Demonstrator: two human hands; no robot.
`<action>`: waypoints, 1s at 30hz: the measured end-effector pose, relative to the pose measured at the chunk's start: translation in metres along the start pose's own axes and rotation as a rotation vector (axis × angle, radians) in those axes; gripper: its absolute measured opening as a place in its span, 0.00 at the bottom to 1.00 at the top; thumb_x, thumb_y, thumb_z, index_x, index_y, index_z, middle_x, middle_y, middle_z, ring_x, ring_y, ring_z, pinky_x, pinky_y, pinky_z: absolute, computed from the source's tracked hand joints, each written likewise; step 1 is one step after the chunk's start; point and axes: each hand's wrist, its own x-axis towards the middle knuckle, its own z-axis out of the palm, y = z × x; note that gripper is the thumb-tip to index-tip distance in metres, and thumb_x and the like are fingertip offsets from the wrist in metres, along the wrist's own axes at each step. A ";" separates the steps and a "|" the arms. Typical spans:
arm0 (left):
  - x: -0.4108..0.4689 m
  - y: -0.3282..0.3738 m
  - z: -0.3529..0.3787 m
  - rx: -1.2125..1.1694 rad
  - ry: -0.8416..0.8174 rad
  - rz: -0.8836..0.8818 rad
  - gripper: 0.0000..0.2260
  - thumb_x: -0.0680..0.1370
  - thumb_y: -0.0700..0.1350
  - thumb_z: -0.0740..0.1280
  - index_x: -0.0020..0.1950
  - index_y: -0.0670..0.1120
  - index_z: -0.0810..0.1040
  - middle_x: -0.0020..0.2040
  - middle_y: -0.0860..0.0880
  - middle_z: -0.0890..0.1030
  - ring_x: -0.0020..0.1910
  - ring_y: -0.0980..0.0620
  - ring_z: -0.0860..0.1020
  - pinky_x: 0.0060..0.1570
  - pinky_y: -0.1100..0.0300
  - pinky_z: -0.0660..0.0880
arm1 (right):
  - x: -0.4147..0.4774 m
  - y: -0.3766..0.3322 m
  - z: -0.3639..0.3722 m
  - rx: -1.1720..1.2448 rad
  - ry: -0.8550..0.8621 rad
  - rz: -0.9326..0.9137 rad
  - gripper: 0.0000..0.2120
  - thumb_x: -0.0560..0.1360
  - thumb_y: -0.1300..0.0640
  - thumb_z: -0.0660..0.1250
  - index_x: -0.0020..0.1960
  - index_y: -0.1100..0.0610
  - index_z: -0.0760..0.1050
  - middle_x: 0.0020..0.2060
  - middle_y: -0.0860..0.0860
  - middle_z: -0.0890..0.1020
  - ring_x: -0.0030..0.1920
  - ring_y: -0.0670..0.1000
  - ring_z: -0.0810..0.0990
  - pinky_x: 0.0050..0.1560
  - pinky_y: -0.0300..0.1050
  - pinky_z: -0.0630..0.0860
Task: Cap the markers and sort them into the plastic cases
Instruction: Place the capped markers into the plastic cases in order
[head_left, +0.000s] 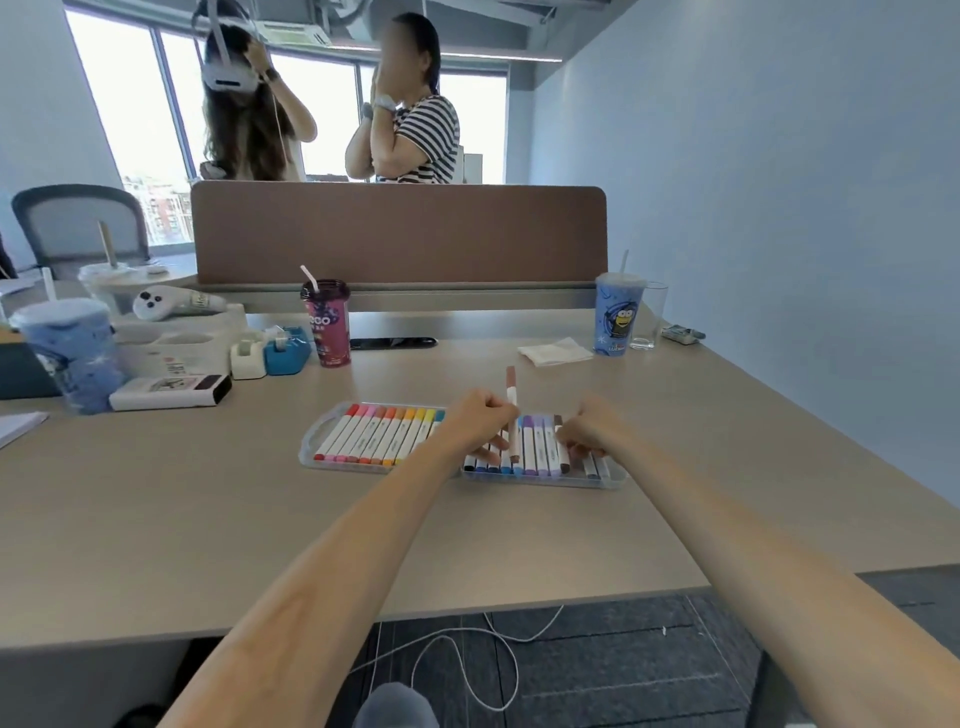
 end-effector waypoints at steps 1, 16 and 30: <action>0.001 0.000 0.000 -0.004 -0.004 0.006 0.08 0.80 0.46 0.63 0.49 0.42 0.76 0.48 0.44 0.82 0.41 0.51 0.82 0.29 0.64 0.77 | 0.001 0.000 0.000 -0.022 0.000 0.004 0.06 0.73 0.61 0.66 0.38 0.59 0.75 0.26 0.52 0.77 0.22 0.45 0.72 0.22 0.35 0.64; 0.010 0.006 0.009 0.032 -0.013 0.015 0.08 0.80 0.45 0.64 0.53 0.41 0.76 0.48 0.44 0.81 0.40 0.51 0.82 0.28 0.63 0.77 | 0.022 0.014 0.013 -0.156 0.105 -0.048 0.11 0.73 0.56 0.71 0.52 0.59 0.77 0.49 0.56 0.82 0.52 0.57 0.80 0.52 0.50 0.77; 0.023 0.029 0.057 0.206 -0.031 -0.020 0.10 0.76 0.43 0.65 0.37 0.40 0.75 0.33 0.45 0.79 0.28 0.51 0.79 0.27 0.63 0.77 | -0.002 0.054 -0.009 0.105 0.217 -0.244 0.08 0.75 0.60 0.66 0.52 0.58 0.80 0.48 0.53 0.82 0.48 0.51 0.78 0.46 0.39 0.68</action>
